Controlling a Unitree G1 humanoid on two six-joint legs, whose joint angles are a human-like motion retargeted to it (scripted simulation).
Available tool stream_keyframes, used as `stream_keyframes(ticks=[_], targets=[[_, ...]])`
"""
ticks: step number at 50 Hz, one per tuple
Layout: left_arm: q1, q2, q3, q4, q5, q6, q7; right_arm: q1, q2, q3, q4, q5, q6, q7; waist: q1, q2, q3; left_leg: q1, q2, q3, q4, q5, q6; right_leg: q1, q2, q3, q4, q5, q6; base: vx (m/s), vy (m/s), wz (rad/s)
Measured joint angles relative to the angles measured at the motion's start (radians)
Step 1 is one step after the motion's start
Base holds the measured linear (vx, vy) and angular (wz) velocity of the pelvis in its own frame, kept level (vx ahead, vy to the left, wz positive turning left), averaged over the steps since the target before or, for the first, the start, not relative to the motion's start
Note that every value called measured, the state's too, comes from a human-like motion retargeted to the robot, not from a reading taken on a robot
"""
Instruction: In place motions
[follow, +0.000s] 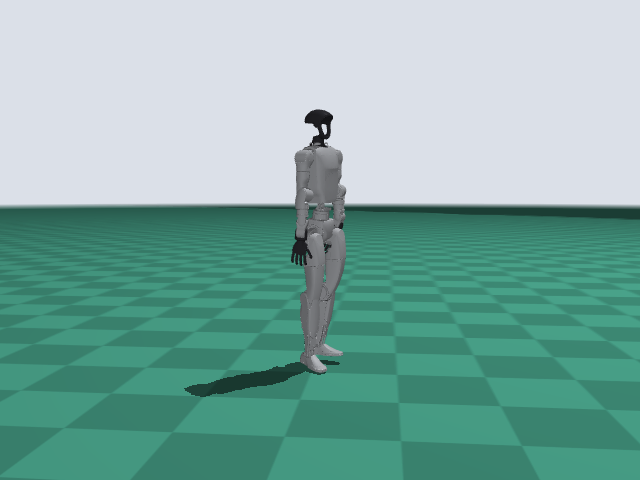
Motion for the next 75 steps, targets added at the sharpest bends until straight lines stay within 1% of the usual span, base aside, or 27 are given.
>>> stream_keyframes(ticks=[17,35,45,53,59,64,67,68,70,73,74,75], targets=[[0.017,0.003,0.008,0.04,0.003,0.01,0.009,0.002,-0.003,-0.008,0.003,0.002,-0.002,-0.001,-0.004,0.0,0.001,0.0,0.002,0.004,0.001,-0.018,0.0,0.0,0.001,0.005,0.0,0.007,-0.004,0.0,0.0,0.0],[0.014,-0.002,0.006,0.034,-0.003,0.008,0.01,-0.002,-0.001,-0.004,-0.005,-0.005,-0.009,0.007,0.001,-0.001,-0.001,-0.01,0.002,-0.003,0.008,-0.035,-0.001,-0.001,-0.004,0.002,0.002,0.011,-0.005,0.0,0.0,0.0],[0.005,-0.001,-0.011,0.032,-0.006,0.005,0.014,-0.006,-0.006,-0.01,0.004,-0.012,-0.01,0.011,-0.008,-0.015,-0.012,-0.042,-0.006,-0.017,0.026,-0.037,-0.004,-0.016,-0.021,-0.006,0.002,0.015,0.001,-0.01,0.0,0.01],[-0.008,-0.004,-0.033,0.023,-0.014,-0.003,0.023,-0.018,-0.022,-0.008,-0.004,-0.019,-0.013,0.011,-0.003,-0.03,-0.004,-0.066,-0.019,-0.02,0.029,-0.039,-0.001,-0.047,-0.044,-0.007,0.008,0.032,0.008,-0.1,0.06,0.02],[-0.019,0.003,-0.044,0.026,-0.022,-0.006,0.029,-0.025,-0.029,0.007,-0.039,-0.012,-0.022,0.023,-0.001,-0.04,0.015,-0.078,-0.027,-0.015,0.026,-0.044,0.009,-0.075,-0.057,0.003,0.012,0.062,0.015,-0.16,0.1,-0.16],[-0.032,0.015,-0.035,0.028,-0.023,-0.005,0.027,-0.039,-0.036,0.038,-0.09,-0.014,-0.036,0.038,0.008,-0.044,0.042,-0.084,-0.018,0.001,0.005,-0.058,0.004,-0.129,-0.04,0.06,0.043,0.108,0.012,-0.24,0.1,-0.54],[-0.033,0.016,0.005,0.013,-0.008,-0.002,0.015,-0.072,-0.049,0.078,-0.094,-0.022,-0.04,0.028,0.046,-0.04,0.047,-0.087,-0.008,0.068,-0.017,-0.069,0.006,-0.2,-0.01,0.182,0.102,0.134,0.026,-0.25,0.12,-1.47],[-0.028,0.015,0.023,0.005,-0.008,-0.003,0.016,-0.085,-0.053,0.098,-0.091,-0.028,-0.039,0.024,0.047,-0.039,0.048,-0.091,-0.001,0.091,-0.018,-0.072,0.004,-0.219,0.005,0.239,0.12,0.134,0.024,-0.17,0.07,-1.2],[-0.019,0.016,0.05,-0.005,-0.015,-0.004,0.025,-0.1,-0.055,0.126,-0.085,-0.038,-0.036,0.018,0.024,-0.026,0.049,-0.102,0.015,0.102,-0.014,-0.073,0.002,-0.228,0.013,0.263,0.149,0.113,0.007,-0.1,0.01,-0.42],[-0.024,0.024,0.053,0.002,-0.019,0.002,0.036,-0.093,-0.061,0.12,-0.079,-0.032,-0.041,0.013,0.019,-0.01,0.061,-0.101,0.028,0.094,-0.009,-0.073,0.001,-0.178,-0.026,0.148,0.15,0.081,-0.033,-0.04,-0.03,0.26],[-0.026,0.025,0.047,0.006,-0.017,0.004,0.037,-0.085,-0.064,0.11,-0.074,-0.029,-0.043,0.01,0.025,-0.011,0.062,-0.096,0.023,0.088,-0.009,-0.074,0.003,-0.148,-0.046,0.101,0.135,0.068,-0.017,0.04,-0.05,0.5],[-0.028,0.027,0.04,0.011,-0.016,0.006,0.037,-0.074,-0.067,0.097,-0.067,-0.027,-0.044,0.006,0.031,-0.014,0.062,-0.091,0.016,0.08,-0.009,-0.075,0.005,-0.116,-0.069,0.051,0.116,0.052,0.014,0.12,-0.05,0.76]])
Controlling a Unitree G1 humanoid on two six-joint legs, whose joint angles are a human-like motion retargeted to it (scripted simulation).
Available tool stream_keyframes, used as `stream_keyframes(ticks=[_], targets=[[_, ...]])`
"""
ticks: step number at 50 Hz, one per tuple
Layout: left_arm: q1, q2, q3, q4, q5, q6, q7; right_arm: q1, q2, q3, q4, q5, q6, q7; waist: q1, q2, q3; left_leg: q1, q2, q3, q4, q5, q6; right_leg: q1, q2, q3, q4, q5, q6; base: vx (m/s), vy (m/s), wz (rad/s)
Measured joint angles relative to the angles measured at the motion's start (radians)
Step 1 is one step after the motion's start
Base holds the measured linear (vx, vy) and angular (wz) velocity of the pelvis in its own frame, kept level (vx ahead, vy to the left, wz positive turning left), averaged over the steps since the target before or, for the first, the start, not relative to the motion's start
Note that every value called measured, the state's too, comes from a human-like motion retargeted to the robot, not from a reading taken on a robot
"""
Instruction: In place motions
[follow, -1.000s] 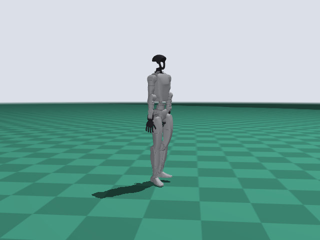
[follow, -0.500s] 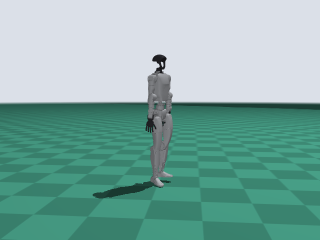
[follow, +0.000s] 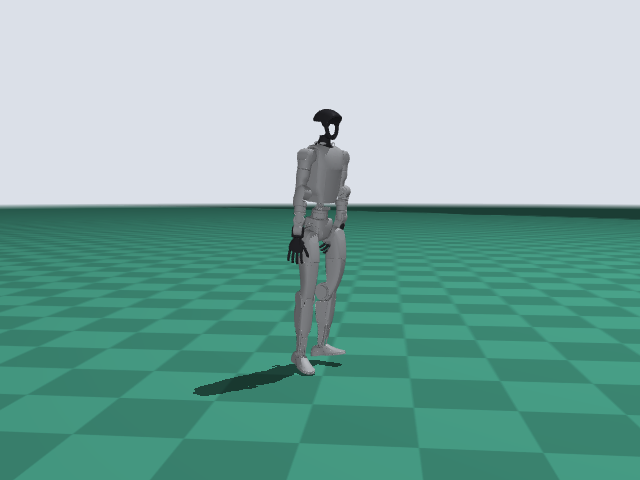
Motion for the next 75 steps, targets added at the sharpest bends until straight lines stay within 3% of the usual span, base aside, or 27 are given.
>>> stream_keyframes(ticks=[9,17,30,75], targets=[[0.01,-0.005,-0.047,0.023,-0.012,-0.003,-0.001,0.08,0.005,-0.133,0.099,-0.005,0.027,-0.003,0.105,-0.033,-0.039,0.021,-0.039,-0.063,0.012,0.006,-0.007,0.113,-0.025,-0.12,-0.131,0.003,0.025,0.05,-0.02,0.45],[0.011,-0.023,-0.082,0.028,0.022,0.003,-0.028,0.118,0.018,-0.133,0.047,0.011,0.001,0.017,0.061,-0.002,-0.072,0.002,-0.035,-0.116,0.008,0.031,-0.015,0.156,-0.015,-0.207,-0.14,-0.03,0.034,-0.04,-0.01,0.61],[-0.018,-0.018,-0.126,0.057,0.015,0.001,-0.012,0.115,0.029,-0.102,0.013,-0.074,-0.023,0.034,0.093,-0.023,-0.059,0.001,-0.034,-0.161,0.01,0.045,-0.026,0.203,-0.002,-0.267,-0.152,-0.048,0.034,-0.03,-0.05,0.27],[0.007,-0.011,-0.108,0.008,0.005,-0.004,-0.025,0.098,0.031,-0.095,0.054,-0.021,-0.008,0.04,-0.038,0.021,-0.074,0.043,0.017,-0.024,-0.001,-0.021,-0.02,0.114,0.027,-0.107,-0.121,-0.007,0.012,0.08,-0.05,-0.21]])
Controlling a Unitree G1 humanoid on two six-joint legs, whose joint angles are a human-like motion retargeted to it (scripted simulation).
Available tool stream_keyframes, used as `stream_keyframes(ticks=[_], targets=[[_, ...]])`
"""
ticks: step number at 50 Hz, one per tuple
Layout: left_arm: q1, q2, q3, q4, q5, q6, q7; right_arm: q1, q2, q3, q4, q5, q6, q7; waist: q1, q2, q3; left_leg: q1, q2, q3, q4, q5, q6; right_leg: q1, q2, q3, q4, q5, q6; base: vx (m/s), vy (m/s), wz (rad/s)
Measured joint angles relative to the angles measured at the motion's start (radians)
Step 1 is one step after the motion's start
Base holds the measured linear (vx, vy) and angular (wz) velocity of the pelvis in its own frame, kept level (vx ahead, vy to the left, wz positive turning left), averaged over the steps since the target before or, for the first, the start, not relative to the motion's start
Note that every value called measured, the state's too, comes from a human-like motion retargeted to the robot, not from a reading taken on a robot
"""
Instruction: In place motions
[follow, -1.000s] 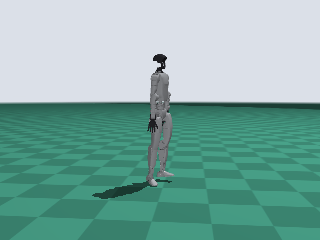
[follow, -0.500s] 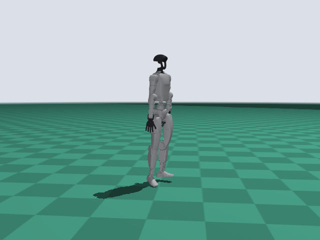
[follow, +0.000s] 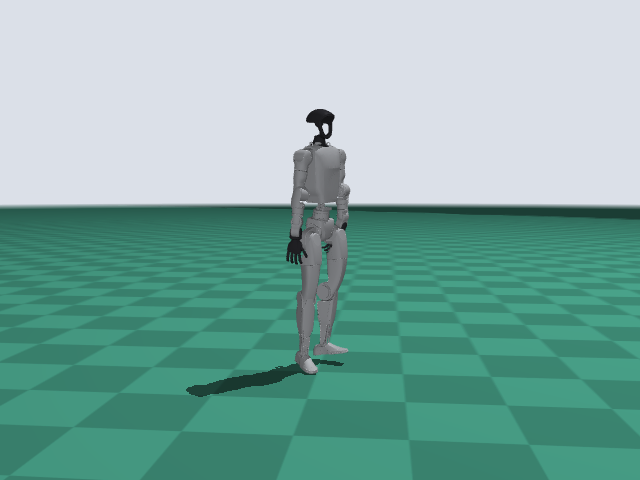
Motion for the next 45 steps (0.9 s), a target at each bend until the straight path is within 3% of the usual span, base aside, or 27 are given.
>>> stream_keyframes(ticks=[17,25,35,40,45], targets=[[-0.041,-0.015,-0.006,-0.037,0.014,-0.01,-0.011,0.017,-0.009,-0.019,0.043,0.037,0.004,-0.017,0.073,-0.003,0.001,-0.127,-0.055,-0.176,0.04,0.064,-0.011,0.058,-0.046,-0.187,-0.029,-0.026,0.043,-0.16,0.12,0.67],[-0.062,-0.022,-0.019,-0.049,0.019,-0.017,0.0,0.031,-0.026,-0.033,0.063,0.041,0.009,-0.026,0.172,-0.017,-0.005,-0.202,-0.131,-0.341,0.031,0.148,-0.069,0.13,-0.067,-0.36,-0.032,-0.073,0.093,-0.36,0.16,1.8],[-0.032,-0.012,0.021,-0.004,0.019,0.006,0.035,0.038,-0.045,-0.051,0.026,0.024,0.005,-0.04,0.319,-0.019,-0.008,-0.233,-0.227,-0.509,0.003,0.233,-0.209,0.254,-0.068,-0.582,0.031,-0.126,0.166,-0.32,0.07,2.01],[-0.003,0.011,0.076,0.027,0.018,0.031,0.051,0.024,-0.05,-0.052,-0.016,0.02,-0.004,-0.033,0.412,-0.036,0.013,-0.201,-0.321,-0.522,-0.016,0.248,-0.209,0.323,-0.103,-0.667,0.044,-0.105,0.219,-0.22,0.21,1.42],[0.011,0.017,0.119,0.063,-0.01,0.041,0.076,0.0,-0.041,-0.065,-0.064,0.022,-0.019,-0.017,0.552,-0.054,0.059,-0.201,-0.356,-0.546,-0.023,0.278,-0.209,0.34,-0.088,-0.731,0.052,-0.103,0.22,-0.31,-0.06,0.95]])
